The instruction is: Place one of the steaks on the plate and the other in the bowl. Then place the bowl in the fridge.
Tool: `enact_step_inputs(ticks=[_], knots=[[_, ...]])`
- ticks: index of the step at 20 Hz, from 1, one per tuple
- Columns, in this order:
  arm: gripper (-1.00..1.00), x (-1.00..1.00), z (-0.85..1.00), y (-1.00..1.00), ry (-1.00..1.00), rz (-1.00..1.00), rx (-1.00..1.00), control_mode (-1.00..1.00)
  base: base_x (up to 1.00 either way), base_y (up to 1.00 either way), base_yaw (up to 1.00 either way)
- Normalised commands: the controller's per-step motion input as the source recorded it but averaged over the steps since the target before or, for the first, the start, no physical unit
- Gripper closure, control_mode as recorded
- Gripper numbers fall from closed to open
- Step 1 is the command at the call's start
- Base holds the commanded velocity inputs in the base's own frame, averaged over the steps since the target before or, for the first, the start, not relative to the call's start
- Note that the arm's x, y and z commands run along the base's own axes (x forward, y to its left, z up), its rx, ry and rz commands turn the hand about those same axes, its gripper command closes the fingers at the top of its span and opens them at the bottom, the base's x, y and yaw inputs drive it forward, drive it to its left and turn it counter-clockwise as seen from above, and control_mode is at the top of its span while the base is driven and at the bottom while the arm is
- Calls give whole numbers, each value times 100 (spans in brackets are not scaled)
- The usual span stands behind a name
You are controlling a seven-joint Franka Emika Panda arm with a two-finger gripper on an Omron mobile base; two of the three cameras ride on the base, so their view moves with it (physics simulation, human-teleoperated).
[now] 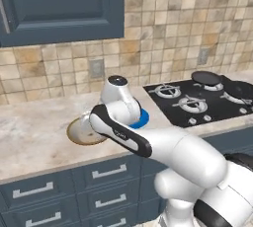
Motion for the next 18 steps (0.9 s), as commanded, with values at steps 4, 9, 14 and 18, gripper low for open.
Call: enact_step_inputs(ticks=[4, 9, 14, 18], knots=[[100, 0, 0, 0, 0, 0, 0, 100, 84, 7, -3], [100, 0, 0, 0, 0, 0, 0, 100, 100, -30, 2], [100, 23, -18, 0, 0, 4, 0, -100, 44, 0, 5], [100, 14, -68, 0, 0, 10, -4, -100, 0, 0, 0]])
